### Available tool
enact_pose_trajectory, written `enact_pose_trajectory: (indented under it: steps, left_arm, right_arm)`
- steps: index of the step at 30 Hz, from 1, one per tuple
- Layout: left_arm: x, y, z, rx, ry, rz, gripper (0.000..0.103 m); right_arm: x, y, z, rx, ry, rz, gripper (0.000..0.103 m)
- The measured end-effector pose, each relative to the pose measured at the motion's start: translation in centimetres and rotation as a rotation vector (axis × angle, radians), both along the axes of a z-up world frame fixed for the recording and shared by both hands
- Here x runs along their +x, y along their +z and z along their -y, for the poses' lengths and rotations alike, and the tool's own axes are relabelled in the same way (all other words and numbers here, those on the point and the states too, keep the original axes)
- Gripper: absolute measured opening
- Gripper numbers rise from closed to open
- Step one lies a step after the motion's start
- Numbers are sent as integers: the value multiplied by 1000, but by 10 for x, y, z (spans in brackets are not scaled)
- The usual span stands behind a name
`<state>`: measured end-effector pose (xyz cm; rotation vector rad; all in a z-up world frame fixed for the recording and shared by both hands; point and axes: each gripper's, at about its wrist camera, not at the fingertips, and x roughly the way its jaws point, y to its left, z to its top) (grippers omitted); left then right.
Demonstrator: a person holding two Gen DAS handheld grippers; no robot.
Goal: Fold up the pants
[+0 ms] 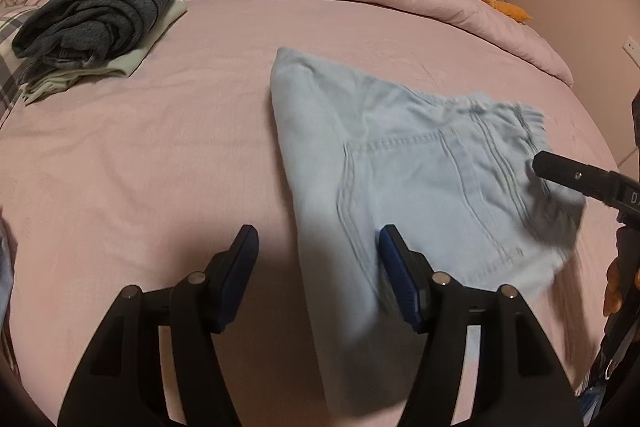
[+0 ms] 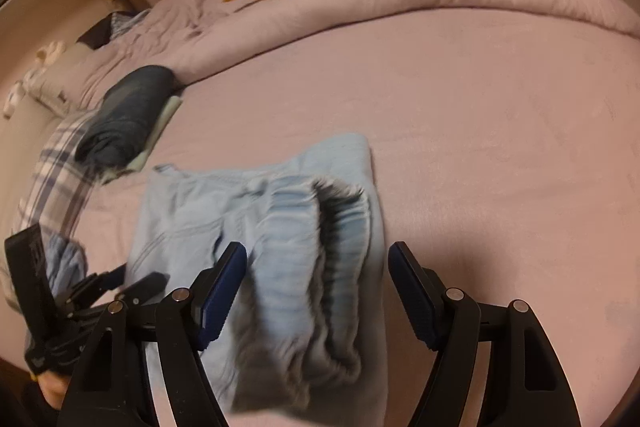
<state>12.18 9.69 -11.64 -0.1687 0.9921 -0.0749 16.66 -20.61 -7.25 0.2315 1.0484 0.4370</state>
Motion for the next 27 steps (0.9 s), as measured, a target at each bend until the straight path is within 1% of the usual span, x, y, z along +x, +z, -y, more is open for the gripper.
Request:
enact_pose_trajectory:
  steps: [2, 4, 6, 8, 10, 12, 14, 16, 17, 19, 20, 22, 27]
  left_arm:
    - [-11, 0, 1, -2, -7, 2, 64]
    - [-19, -3, 3, 8, -6, 6, 64]
    - [-18, -7, 5, 13, -1, 6, 64]
    - [-17, -10, 8, 25, 5, 11, 64]
    - [-16, -7, 9, 30, 19, 5, 64]
    - [-18, -1, 9, 30, 30, -2, 64]
    - [-23, 7, 12, 45, 37, -3, 68]
    - [-29, 14, 14, 58, 44, 4, 81]
    - [-33, 19, 15, 61, 47, 8, 83]
    - [-40, 28, 17, 70, 52, 5, 96]
    - [-44, 34, 18, 74, 55, 9, 98]
    - [-53, 48, 20, 80, 65, 34, 103]
    - [-71, 74, 26, 110, 88, 50, 102]
  right_arm:
    - [-8, 2, -2, -20, 27, 6, 74]
    - [-18, 1, -5, -76, 51, 18, 74]
    - [-26, -8, -12, -161, 78, 22, 74]
    - [-28, -21, -16, -207, 90, 2, 74]
    - [-25, -30, -14, -183, 71, -10, 80]
    - [-22, -30, -12, -178, 55, -18, 81]
    - [-23, -24, -11, -182, 48, -28, 81]
    - [-29, -15, -9, -179, 39, -26, 81]
    - [-32, -11, -9, -176, 35, -22, 81]
    - [-38, -2, -7, -163, 31, -13, 81]
    - [-42, 5, -5, -156, 31, -10, 82]
    - [-49, 13, -6, -155, 33, -4, 91]
    - [-67, 39, -9, -162, 43, 56, 101]
